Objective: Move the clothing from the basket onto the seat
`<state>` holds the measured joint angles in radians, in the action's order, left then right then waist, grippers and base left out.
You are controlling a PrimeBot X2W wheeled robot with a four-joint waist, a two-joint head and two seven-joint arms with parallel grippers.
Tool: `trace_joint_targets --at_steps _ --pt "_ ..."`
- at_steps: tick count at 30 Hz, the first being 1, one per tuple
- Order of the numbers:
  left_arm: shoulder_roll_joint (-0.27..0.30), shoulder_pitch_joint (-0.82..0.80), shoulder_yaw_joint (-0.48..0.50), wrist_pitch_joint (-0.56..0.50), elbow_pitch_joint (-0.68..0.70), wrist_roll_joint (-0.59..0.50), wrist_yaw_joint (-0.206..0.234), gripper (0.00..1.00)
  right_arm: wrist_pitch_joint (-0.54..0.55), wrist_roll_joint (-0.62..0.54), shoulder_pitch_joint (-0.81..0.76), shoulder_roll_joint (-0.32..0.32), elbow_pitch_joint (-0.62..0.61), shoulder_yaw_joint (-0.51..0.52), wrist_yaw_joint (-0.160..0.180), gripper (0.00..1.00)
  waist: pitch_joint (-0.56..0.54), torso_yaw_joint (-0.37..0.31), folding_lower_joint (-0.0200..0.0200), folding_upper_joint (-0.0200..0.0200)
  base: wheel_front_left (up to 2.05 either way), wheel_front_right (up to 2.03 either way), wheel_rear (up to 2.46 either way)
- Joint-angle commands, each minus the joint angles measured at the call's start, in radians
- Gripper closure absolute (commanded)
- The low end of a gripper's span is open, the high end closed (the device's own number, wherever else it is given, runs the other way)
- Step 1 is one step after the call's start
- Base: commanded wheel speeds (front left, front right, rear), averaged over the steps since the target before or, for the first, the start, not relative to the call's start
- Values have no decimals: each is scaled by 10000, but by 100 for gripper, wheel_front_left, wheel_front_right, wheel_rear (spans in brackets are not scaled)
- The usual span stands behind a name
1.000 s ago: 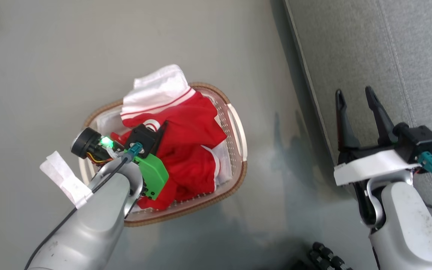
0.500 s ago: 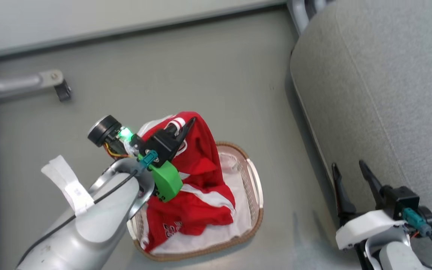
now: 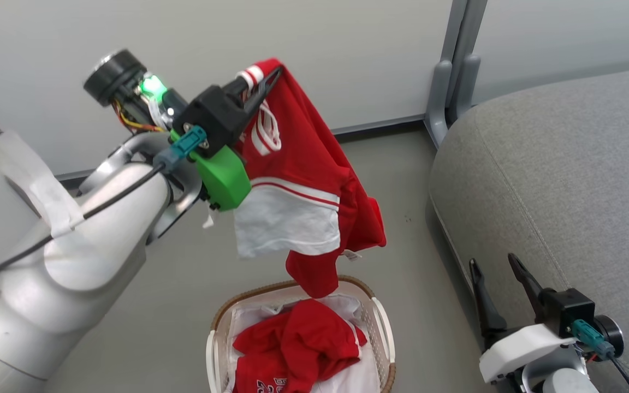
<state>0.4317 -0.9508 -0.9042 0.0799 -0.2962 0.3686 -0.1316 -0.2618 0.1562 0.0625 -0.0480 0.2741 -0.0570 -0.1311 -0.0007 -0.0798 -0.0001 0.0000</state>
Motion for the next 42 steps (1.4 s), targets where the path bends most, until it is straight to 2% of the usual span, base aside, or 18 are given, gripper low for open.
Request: trace_joint_targets --at_steps 1,6,16,28,34,42 --pt "63 -300 10 -57 81 84 24 100 -49 -75 134 -43 -72 -95 6 0 -228 27 1 0 0 0 0" --pt "-28 -823 22 -53 204 263 26 100 -48 -165 585 -40 -203 -577 6 0 -238 18 1 0 0 0 0" --pt "-162 -1090 -114 47 239 376 25 100 -48 -249 1992 -45 22 -2522 6 0 -300 181 1 0 0 0 0" --pt "-440 -1131 -316 305 319 326 77 100 -48 -207 3870 -57 1860 -4193 6 0 -338 392 1 0 0 0 0" --pt "-655 -1287 -462 371 353 302 71 100 -48 -40 4811 -157 2843 -4563 7 0 -304 527 1 0 0 0 0" --pt "-883 -1389 -587 506 245 342 65 100 -48 426 5609 -189 3577 -5233 7 0 -279 739 1 0 0 0 0"
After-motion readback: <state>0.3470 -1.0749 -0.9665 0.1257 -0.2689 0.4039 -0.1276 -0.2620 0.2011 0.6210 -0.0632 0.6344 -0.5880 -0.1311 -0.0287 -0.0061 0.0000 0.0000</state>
